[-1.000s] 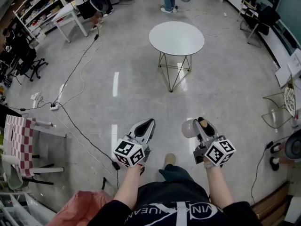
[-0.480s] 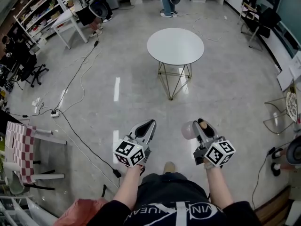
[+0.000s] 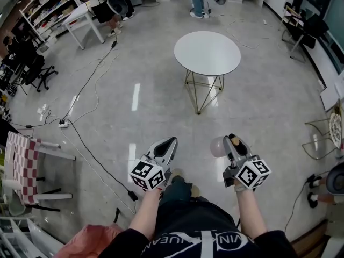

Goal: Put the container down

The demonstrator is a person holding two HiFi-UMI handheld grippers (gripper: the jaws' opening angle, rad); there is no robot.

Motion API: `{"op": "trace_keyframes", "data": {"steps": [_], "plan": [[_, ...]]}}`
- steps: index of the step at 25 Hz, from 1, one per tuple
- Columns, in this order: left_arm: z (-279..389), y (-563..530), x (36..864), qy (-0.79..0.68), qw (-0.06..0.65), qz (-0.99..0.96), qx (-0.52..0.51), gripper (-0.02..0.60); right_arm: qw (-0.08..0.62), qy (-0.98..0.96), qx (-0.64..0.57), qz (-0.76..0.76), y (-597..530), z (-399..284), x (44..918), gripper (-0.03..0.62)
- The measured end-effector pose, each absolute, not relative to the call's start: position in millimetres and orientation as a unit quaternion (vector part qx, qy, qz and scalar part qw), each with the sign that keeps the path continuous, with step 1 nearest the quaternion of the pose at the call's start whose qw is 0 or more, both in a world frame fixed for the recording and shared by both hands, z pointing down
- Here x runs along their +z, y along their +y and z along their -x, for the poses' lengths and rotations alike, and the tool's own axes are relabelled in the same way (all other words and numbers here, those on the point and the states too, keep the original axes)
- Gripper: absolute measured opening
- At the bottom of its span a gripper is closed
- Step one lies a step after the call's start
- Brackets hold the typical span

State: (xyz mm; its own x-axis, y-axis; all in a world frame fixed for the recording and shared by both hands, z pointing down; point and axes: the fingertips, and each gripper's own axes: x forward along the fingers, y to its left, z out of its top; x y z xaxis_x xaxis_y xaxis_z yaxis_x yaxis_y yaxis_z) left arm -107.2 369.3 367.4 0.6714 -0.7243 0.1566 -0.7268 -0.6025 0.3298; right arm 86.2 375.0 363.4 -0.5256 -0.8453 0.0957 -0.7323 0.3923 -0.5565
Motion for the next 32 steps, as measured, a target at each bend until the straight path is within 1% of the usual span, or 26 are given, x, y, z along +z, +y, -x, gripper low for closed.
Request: {"op": "trace_keyframes", "data": {"steps": [4,13,32], "plan": [[118,351,374,-0.405,0.189,-0.894,0.001,0.014,0.098,0.832,-0.277,0.47,357,-72,365,0.126],[109,289,373,-0.393,0.192,-0.899,-0.01,0.014,0.094,0.837,-0.276,0.464,305,-65,363,0.126],[97,176,383,-0.375,0.213,-0.902,-0.003,0.014,0.091,0.826,-0.289,0.475,201,-72,368,0.126]]}}
